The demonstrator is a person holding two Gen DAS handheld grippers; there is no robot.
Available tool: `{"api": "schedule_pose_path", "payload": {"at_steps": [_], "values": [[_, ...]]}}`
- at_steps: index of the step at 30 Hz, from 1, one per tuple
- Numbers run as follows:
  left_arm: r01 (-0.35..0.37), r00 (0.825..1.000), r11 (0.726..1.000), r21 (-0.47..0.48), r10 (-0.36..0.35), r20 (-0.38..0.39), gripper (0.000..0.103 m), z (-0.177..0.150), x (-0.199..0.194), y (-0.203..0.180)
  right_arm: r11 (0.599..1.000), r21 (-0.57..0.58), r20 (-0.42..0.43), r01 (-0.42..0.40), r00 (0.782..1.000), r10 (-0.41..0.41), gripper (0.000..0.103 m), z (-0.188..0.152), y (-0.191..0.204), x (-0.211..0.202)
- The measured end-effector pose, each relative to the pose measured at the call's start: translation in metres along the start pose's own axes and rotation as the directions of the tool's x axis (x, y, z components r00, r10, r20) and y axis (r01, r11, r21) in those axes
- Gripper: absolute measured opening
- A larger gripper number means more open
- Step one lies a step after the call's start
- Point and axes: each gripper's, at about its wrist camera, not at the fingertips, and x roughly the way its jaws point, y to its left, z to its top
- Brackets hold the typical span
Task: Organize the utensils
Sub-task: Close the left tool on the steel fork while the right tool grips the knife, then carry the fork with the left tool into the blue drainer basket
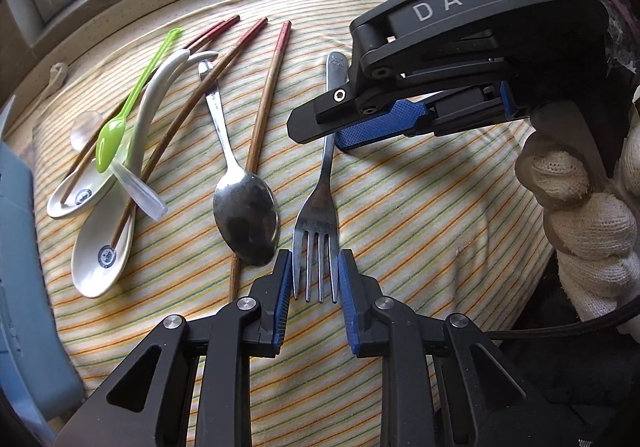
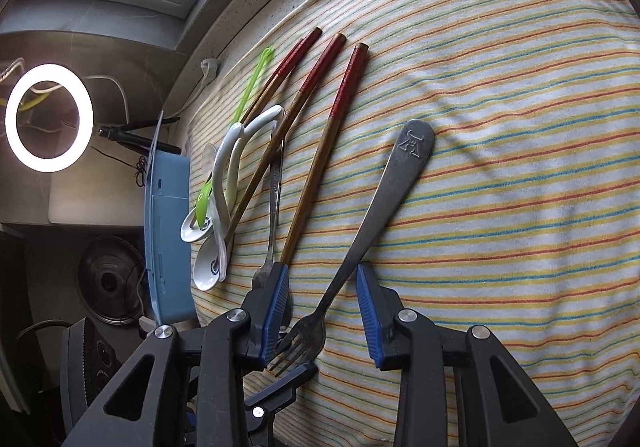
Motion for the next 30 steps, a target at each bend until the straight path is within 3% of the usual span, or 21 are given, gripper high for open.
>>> {"api": "schedule_pose_path", "payload": {"at_steps": [14,23,30], "values": [[0.072,0.997,0.997,0.002,-0.072,0.026,0.022,-0.012,-0.014,0.01,0.996,0.013,0.041,0.089,0.995,-0.089,0.011,-0.009,0.005,0.006],[0.102,0.993,0.995,-0.011,-0.101,0.066,0.021,-0.013,-0.032,0.021,0.997,0.074,0.049,0.032,0.998,-0.036,0.01,-0.01,-0.008,-0.007],[0.099,0.988,0.995,-0.022,-0.095,0.122,0.021,-0.012,-0.054,0.025,0.999,0.037,0.084,0.015,0.996,-0.018,0.01,-0.007,0.005,-0.028]]}}
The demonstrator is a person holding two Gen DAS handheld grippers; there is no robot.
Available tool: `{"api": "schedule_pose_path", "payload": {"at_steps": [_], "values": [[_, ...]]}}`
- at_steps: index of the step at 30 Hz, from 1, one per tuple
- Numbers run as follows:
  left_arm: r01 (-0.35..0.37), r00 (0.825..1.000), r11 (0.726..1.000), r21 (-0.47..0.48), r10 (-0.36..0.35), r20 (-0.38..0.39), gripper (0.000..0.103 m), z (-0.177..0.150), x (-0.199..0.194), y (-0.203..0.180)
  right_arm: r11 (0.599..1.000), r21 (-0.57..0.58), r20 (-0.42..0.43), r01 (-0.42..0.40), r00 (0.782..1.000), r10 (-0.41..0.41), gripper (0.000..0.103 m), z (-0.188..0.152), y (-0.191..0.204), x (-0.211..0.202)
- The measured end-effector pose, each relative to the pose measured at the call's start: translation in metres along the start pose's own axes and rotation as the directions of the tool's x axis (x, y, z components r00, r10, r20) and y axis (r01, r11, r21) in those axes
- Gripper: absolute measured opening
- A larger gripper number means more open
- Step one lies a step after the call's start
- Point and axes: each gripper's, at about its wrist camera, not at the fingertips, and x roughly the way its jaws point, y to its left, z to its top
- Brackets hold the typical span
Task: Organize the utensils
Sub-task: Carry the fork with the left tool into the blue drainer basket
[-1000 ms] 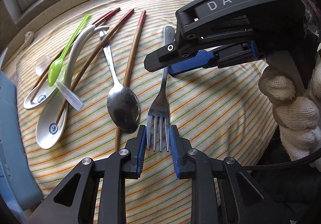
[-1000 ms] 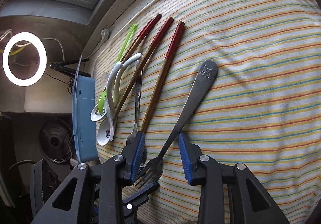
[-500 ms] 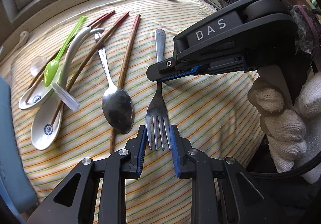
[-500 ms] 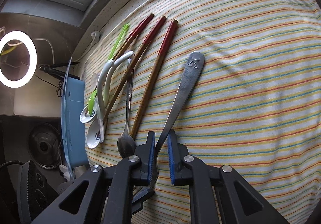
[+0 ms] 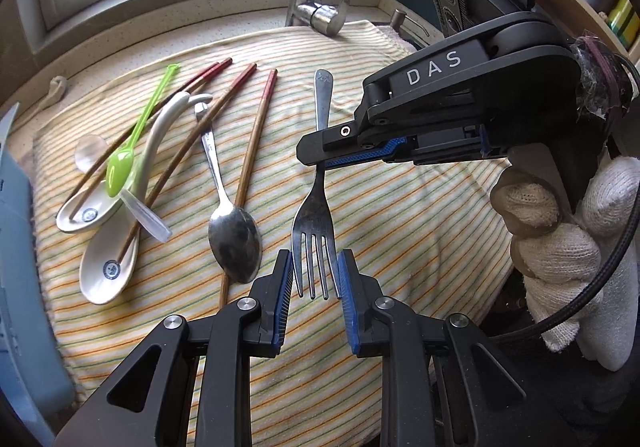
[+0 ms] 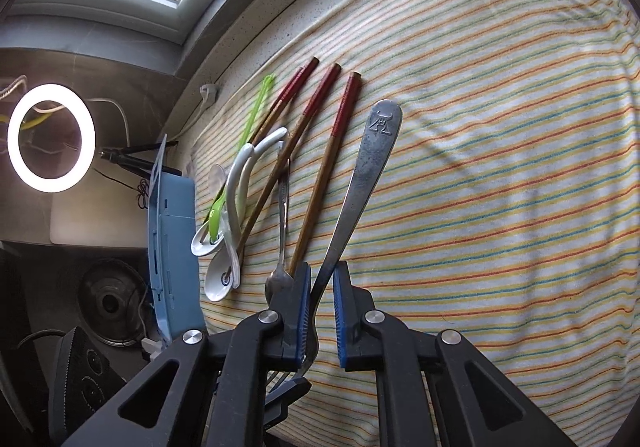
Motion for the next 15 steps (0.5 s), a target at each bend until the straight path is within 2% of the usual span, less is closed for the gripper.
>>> {"api": "schedule_pose_path", "payload": {"at_steps": [7,15], "values": [[-0.03,0.997,0.999,-0.036,0.032,0.068,0.021,-0.006,-0.031,0.006,0.998,-0.045,0.019,-0.034,0.999,0.035,0.01,0.003,0.026,-0.01],[-0.079,0.986,0.991,-0.109,0.094,0.138,0.021,-0.018,-0.072,0.033,0.988,-0.133,0.011,-0.081,0.996,0.084,0.01,0.006,0.079,-0.003]]}}
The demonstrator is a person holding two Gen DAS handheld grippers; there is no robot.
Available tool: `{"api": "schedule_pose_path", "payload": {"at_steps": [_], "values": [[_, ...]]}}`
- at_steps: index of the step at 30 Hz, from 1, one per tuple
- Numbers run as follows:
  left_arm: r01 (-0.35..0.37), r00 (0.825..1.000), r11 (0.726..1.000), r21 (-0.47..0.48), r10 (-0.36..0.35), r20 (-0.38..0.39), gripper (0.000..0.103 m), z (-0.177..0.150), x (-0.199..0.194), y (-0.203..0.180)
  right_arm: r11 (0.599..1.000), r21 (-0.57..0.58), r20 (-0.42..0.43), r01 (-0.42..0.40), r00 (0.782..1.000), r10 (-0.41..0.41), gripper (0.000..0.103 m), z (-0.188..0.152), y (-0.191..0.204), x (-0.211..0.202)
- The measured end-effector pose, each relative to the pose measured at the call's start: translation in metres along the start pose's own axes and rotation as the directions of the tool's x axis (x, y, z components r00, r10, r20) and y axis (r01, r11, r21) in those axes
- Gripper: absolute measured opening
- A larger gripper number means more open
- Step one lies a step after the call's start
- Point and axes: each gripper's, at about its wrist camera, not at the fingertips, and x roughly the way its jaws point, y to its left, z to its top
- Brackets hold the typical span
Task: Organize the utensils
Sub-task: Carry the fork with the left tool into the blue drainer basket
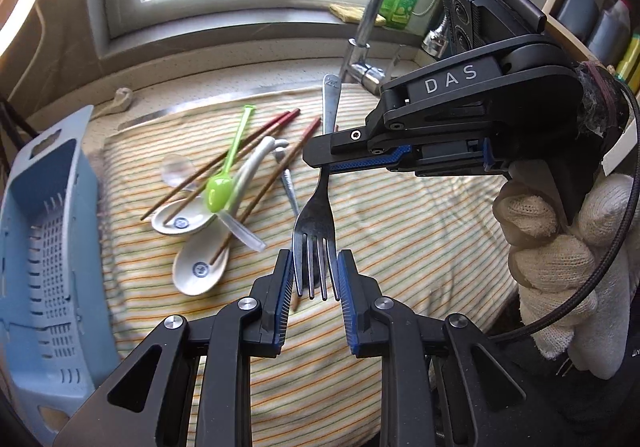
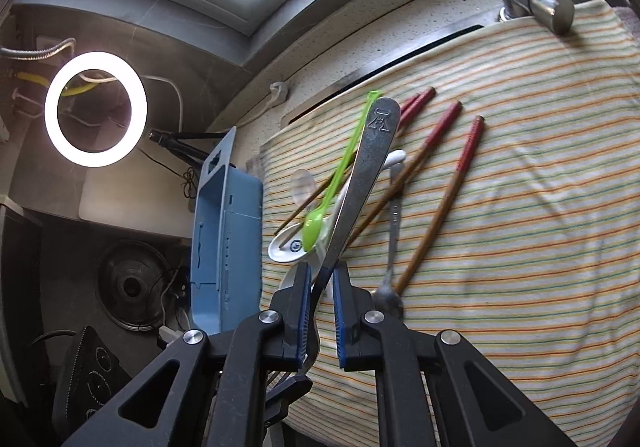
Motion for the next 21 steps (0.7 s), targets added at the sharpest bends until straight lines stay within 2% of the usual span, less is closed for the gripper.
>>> {"api": "schedule_pose_path", "payload": {"at_steps": [11,21], "values": [[-0.103,0.992,0.986,-0.129,0.112,0.059,0.021,-0.017,-0.046,0.066,0.987,-0.148,-0.067,-0.064,0.996,0.055,0.009,0.004,0.087,0.052],[-0.162,0.979,0.944,-0.289,0.19,0.072,0.02,-0.037,-0.072,0.136,0.961,-0.257,-0.145,-0.101,0.987,0.065,0.008,0.001,0.161,0.115]]}}
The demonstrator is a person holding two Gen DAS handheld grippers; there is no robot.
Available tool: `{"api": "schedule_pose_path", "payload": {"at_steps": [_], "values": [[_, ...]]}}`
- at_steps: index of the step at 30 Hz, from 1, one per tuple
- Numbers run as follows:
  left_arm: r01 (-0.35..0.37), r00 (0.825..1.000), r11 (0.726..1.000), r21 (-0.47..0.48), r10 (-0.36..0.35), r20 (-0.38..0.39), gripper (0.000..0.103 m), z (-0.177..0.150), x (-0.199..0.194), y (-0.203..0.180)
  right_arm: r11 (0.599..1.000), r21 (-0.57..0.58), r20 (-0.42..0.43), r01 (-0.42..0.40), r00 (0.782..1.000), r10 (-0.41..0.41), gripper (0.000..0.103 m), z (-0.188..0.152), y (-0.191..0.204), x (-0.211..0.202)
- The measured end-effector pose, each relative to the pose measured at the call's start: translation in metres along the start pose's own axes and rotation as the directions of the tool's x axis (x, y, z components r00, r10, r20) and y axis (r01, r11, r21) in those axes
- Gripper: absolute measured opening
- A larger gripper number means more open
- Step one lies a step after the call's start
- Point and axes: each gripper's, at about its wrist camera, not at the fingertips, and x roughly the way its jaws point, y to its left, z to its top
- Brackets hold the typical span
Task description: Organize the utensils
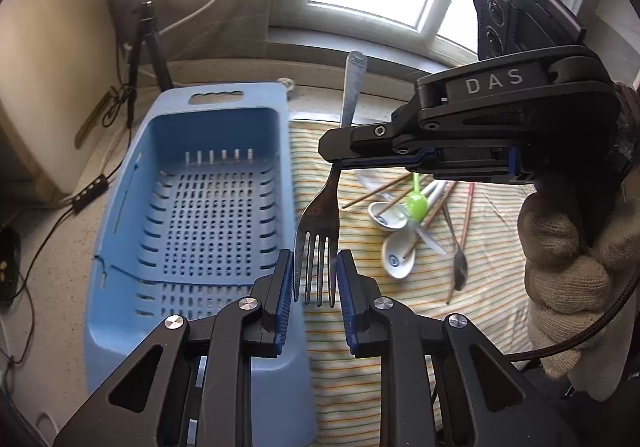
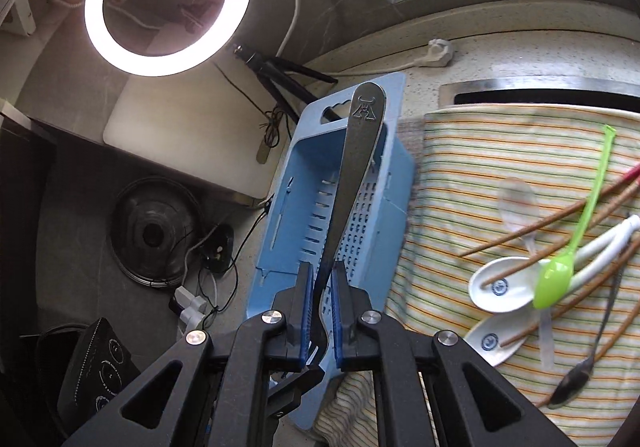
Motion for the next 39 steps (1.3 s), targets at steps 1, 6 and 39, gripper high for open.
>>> {"api": "schedule_pose_path", "payload": {"at_steps": [1,6,39], "values": [[-0.002,1.0,1.0,-0.018,0.002,0.0,0.019,0.0,0.0,0.008,1.0,-0.01,-0.009,0.0,1.0,0.0,0.008,0.0,0.004,0.006],[-0.033,0.999,0.995,-0.092,0.033,-0.009,0.011,-0.001,0.008,0.045,0.999,-0.04,-0.061,0.018,0.998,-0.021,0.006,0.003,0.021,0.042],[-0.037,0.999,0.999,0.002,0.037,0.001,0.015,-0.001,0.008,-0.001,0.982,-0.106,0.232,0.155,0.964,-0.128,0.051,-0.011,-0.05,-0.073]]}}
